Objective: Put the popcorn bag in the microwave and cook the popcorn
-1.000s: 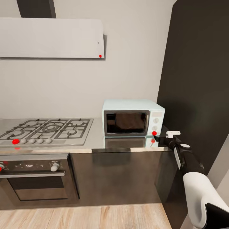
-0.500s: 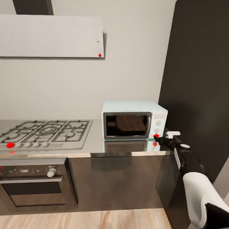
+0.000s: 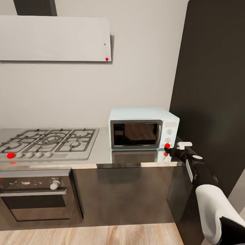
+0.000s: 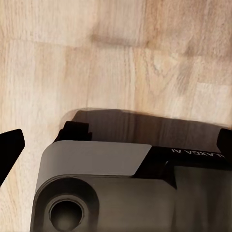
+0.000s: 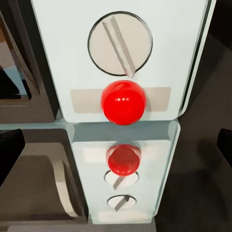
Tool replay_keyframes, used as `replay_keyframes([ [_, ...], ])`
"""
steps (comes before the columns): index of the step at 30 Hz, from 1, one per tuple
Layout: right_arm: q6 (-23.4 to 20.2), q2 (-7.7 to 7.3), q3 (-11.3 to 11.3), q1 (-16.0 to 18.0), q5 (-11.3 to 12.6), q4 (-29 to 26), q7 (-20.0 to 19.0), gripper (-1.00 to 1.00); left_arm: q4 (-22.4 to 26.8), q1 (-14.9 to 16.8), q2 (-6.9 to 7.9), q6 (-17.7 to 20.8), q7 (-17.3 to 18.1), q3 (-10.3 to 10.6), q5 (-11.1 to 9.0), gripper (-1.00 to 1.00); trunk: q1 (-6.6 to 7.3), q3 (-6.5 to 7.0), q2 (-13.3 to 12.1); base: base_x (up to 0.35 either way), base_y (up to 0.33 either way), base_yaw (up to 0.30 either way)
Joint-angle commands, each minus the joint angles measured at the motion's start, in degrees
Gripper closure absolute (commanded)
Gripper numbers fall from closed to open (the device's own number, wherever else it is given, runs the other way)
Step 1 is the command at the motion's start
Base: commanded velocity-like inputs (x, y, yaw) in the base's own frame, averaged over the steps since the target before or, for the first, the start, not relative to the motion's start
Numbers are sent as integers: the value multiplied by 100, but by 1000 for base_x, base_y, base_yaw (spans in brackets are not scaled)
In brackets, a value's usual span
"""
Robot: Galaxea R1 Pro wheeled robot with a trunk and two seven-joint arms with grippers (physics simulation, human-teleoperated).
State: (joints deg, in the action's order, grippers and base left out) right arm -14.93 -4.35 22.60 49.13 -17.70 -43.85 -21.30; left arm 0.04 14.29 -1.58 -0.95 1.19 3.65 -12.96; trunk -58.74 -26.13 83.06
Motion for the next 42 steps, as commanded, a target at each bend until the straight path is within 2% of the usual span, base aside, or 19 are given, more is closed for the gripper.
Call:
replay_keyframes([
  [1, -19, 4, 25, 6, -58, -9, -50, -100, -4, 4, 0, -10, 13, 39, -54, -100, 0, -6, 3, 0, 0, 0],
  [4, -19, 4, 25, 5, -58, -9, -15, -100, -4, 4, 0, -10, 13, 39, -56, -100, 0, -6, 3, 0, 0, 0],
  [5, -19, 4, 25, 4, -58, -9, 54, 100, -4, 4, 0, -10, 13, 39, -57, -100, 0, -6, 3, 0, 0, 0],
  [25, -19, 13, 16, 3, -76, 113, 230, 100, -4, 5, -12, -10, 4, 39, -56, -100, 0, -6, 3, 3, 0, 0],
  [38, -12, 13, 16, 0, -76, 132, 232, 100, -4, 4, -4, -10, 4, 34, -57, -100, 0, -6, 3, 181, 0, 0],
  [42, 249, 6, 16, 0, -83, 414, 327, 100, -4, 4, -3, -10, 4, 34, -57, -100, 0, -6, 3, 37, 0, 0],
])
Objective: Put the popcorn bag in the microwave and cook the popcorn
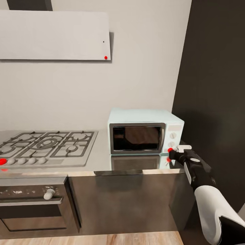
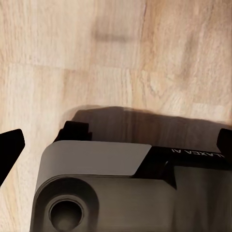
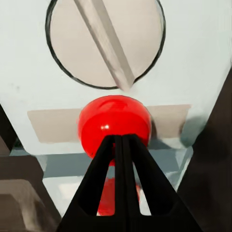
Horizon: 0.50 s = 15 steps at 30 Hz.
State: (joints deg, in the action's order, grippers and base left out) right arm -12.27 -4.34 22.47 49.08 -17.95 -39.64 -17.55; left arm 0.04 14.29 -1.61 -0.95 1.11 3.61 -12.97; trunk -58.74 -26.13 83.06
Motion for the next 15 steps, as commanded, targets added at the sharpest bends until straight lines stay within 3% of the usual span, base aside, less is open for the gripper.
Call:
replay_keyframes([
  [1, 20, 4, 29, 5, -63, 32, 16, 100, -4, 4, 1, -10, 12, 39, -56, -100, 0, -6, 4, 15, 0, 0],
  [11, 207, -6, 24, 8, -94, 290, 181, 100, -4, 4, 12, -10, 13, 37, -56, -100, 0, -6, 4, 178, 0, 0],
  [15, 208, -5, 22, 7, -94, 290, 181, 100, -4, 5, 12, -10, 12, 38, -56, -100, 0, -6, 4, 45, 0, 0],
])
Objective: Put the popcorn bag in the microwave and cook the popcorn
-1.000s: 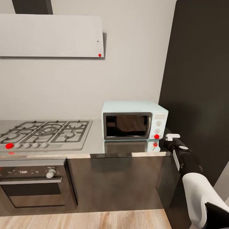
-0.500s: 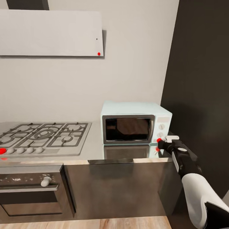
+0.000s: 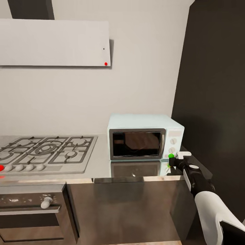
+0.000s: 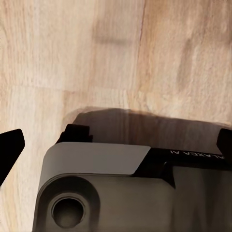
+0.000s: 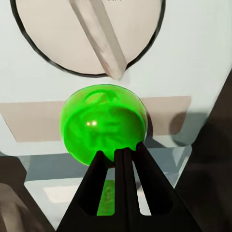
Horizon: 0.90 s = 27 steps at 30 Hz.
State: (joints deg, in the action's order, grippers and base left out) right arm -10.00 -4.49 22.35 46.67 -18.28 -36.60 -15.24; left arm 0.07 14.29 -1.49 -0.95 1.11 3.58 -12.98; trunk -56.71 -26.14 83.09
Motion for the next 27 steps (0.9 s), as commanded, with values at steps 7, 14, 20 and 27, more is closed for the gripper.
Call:
replay_keyframes([
  [7, -20, 9, 33, 248, -74, -14, -66, 100, -7, 4, 2, -11, 12, 42, -56, -100, -203, -5, 1, -173, 0, 0],
  [14, -20, 10, 33, 249, -79, -14, -83, 100, -7, 6, -10, -11, 12, 46, -56, -100, -203, -5, 1, -338, 0, 0],
  [20, -22, 9, 17, 248, -79, -25, -114, 100, -7, 4, -18, -11, 12, 45, -56, -100, -203, -5, 1, -339, 0, 0],
  [27, -985, 35, -8, 251, -42, -1104, -180, 100, -7, 4, -18, -11, 12, 46, -54, -100, -203, -5, 1, -339, 0, 0],
])
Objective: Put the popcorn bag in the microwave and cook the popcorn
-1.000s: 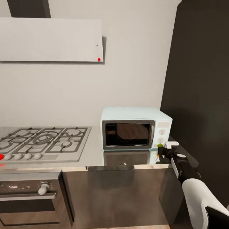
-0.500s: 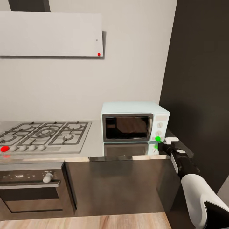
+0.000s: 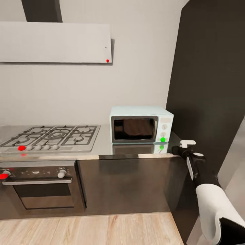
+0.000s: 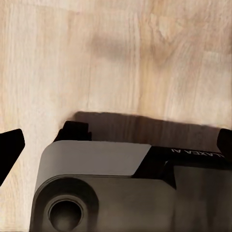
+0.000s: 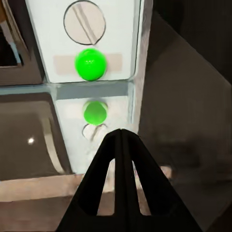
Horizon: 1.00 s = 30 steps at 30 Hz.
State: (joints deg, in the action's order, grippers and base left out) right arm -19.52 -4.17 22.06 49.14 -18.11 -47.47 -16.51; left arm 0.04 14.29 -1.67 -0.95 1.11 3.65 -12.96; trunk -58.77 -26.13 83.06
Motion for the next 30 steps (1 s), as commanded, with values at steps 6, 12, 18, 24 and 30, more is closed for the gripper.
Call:
replay_keyframes([
  [6, -927, 8, 18, -1, -44, -422, -55, 100, -4, 4, 0, -10, 12, 39, -53, -100, 4, -7, 4, -339, 0, 0],
  [12, -275, -114, 31, 0, -60, 2280, 11, 100, -4, 4, 0, -10, 12, 39, -49, -100, 4, -7, 4, -257, 0, 0],
  [18, 1174, -530, 20, -159, -620, 4809, 311, 100, -4, 4, 8, -10, 12, 37, -58, -100, 4, -7, 4, -10, 0, 0],
  [24, 2294, -534, 19, -2471, -638, 4925, 493, 100, -4, 4, 25, -10, 12, 31, -58, -100, 4, -7, 4, 0, 0, 0],
  [30, 2956, -466, 69, -3742, -584, 4940, 869, 100, -4, 5, 26, -10, 12, 31, -58, -100, 4, -7, 4, 0, 0, 0],
])
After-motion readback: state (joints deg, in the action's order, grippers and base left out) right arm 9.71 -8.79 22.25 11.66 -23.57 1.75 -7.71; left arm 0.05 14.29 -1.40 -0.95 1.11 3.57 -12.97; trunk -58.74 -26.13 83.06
